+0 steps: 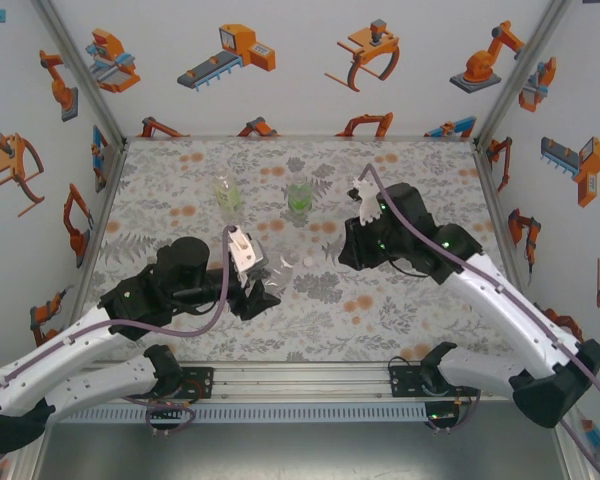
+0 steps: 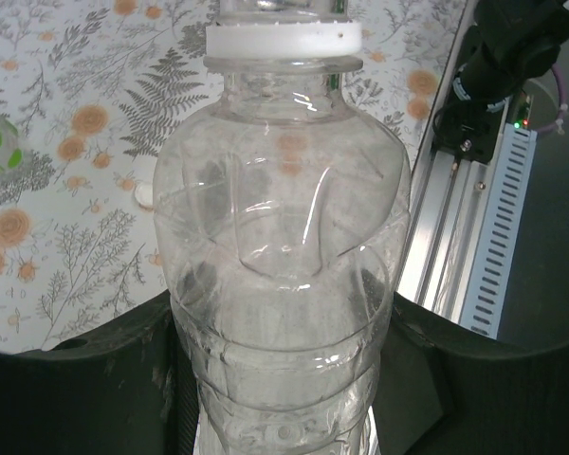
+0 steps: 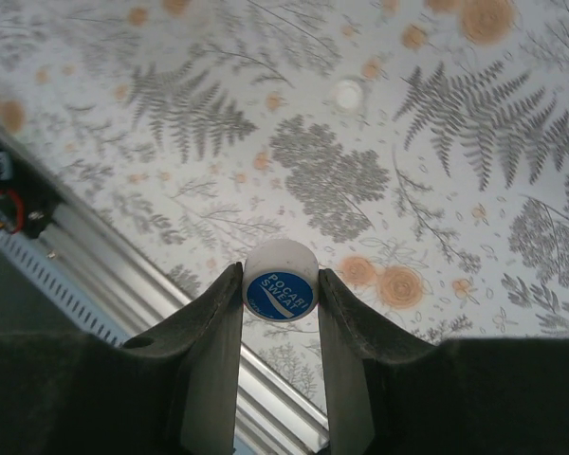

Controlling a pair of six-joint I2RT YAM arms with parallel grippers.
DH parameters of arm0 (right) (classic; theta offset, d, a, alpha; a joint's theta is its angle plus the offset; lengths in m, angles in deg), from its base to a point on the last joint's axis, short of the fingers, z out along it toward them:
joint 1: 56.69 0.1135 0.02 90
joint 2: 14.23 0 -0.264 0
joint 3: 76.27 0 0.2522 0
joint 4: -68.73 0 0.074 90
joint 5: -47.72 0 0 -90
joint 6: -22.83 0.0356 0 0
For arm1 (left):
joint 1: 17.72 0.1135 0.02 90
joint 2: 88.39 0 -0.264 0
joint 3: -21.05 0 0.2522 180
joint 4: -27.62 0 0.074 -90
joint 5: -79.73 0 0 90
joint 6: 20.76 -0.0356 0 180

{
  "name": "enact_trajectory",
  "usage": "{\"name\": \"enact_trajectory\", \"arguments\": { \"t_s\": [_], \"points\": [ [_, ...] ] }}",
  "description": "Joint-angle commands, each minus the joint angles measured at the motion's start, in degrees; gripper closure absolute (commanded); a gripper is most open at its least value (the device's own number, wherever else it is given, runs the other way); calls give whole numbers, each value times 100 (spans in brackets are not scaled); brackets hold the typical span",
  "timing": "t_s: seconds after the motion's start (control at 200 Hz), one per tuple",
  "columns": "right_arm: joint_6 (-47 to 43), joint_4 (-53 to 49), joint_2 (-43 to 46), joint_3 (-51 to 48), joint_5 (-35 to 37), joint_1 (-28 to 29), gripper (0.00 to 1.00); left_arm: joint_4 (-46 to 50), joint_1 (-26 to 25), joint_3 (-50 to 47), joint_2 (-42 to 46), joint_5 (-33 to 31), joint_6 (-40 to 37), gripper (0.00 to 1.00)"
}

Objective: Screw on the bottle caps

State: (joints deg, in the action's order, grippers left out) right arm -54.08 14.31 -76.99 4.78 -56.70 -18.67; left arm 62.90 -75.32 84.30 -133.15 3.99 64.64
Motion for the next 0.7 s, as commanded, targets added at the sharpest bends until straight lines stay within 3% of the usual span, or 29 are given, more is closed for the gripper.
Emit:
{"name": "enact_trajectory", "arguments": {
  "t_s": [0.0, 0.29, 0.536, 0.696],
  "points": [
    [-627, -187, 235, 368, -1153, 46, 82, -17, -2, 170, 74, 628, -617, 100],
    [-1416, 277, 693, 596, -2802, 315, 87, 536, -90, 337, 80, 754, -1146, 100],
    [-2195, 312, 655, 707, -2832, 904, 90, 986, -110, 636, -141, 986, -1363, 100],
    [-2231, 571, 730, 763, -2430, 1184, 94, 1131, -118, 694, -227, 1120, -1652, 100]
  ]
}}
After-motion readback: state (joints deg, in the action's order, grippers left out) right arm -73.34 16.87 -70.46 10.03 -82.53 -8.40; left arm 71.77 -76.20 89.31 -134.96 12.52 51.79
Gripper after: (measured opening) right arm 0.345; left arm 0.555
